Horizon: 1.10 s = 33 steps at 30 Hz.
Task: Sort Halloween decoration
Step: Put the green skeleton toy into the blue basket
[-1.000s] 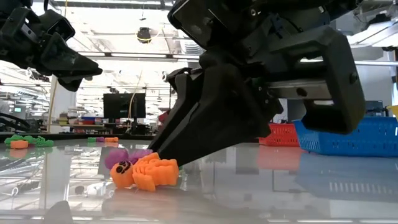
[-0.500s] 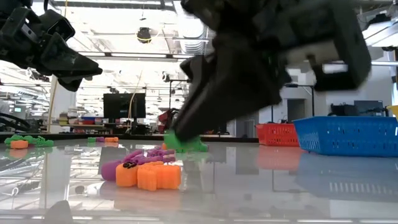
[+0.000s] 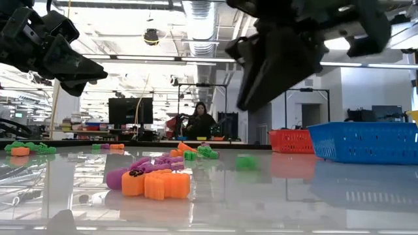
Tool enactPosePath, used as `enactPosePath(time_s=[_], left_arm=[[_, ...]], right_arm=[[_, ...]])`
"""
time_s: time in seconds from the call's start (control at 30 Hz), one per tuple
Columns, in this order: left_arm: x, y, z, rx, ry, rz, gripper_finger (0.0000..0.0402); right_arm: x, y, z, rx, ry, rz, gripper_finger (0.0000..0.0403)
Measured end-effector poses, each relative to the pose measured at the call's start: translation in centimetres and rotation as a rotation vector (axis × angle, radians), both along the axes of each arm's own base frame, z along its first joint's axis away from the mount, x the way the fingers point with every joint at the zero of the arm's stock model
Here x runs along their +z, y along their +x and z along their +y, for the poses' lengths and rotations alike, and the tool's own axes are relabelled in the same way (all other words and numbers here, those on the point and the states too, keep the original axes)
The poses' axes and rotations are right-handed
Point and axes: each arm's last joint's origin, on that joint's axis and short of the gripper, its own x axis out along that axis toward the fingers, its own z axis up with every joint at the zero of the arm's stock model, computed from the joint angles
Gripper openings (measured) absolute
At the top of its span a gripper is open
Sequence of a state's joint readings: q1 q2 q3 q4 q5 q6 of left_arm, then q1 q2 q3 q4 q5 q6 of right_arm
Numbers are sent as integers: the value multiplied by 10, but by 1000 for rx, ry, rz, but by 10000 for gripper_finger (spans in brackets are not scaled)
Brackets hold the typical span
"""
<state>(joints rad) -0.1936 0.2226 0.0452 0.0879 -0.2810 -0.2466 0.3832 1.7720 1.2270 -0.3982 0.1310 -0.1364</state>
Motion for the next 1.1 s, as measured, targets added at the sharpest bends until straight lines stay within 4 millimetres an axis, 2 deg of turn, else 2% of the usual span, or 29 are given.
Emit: enactPosePath(time_s=[0.27,0.4,0.5,0.6,0.8,0.93,1.1], left_arm=[[0,0,0,0,-1,0,70],[0,0,0,2,-1,0,70],[0,0,0,12,0,0,70],[0,0,0,13,-7,-1,70],[0,0,0,14,-7,3,70],[-1,0,0,14,1,7,70],[-1,0,0,14,1,9,70]], right_arm=[[42,-30,-33,-166,49,70,97],[45,-25,-38,-237,132,-11,97],[32,-10,-31,-164,147,-42,97],[9,5,-21,-74,109,-48,98],[-33,18,-16,-41,40,52,108],[-45,24,-19,-53,33,66,129],[-44,26,-19,-59,53,61,164]])
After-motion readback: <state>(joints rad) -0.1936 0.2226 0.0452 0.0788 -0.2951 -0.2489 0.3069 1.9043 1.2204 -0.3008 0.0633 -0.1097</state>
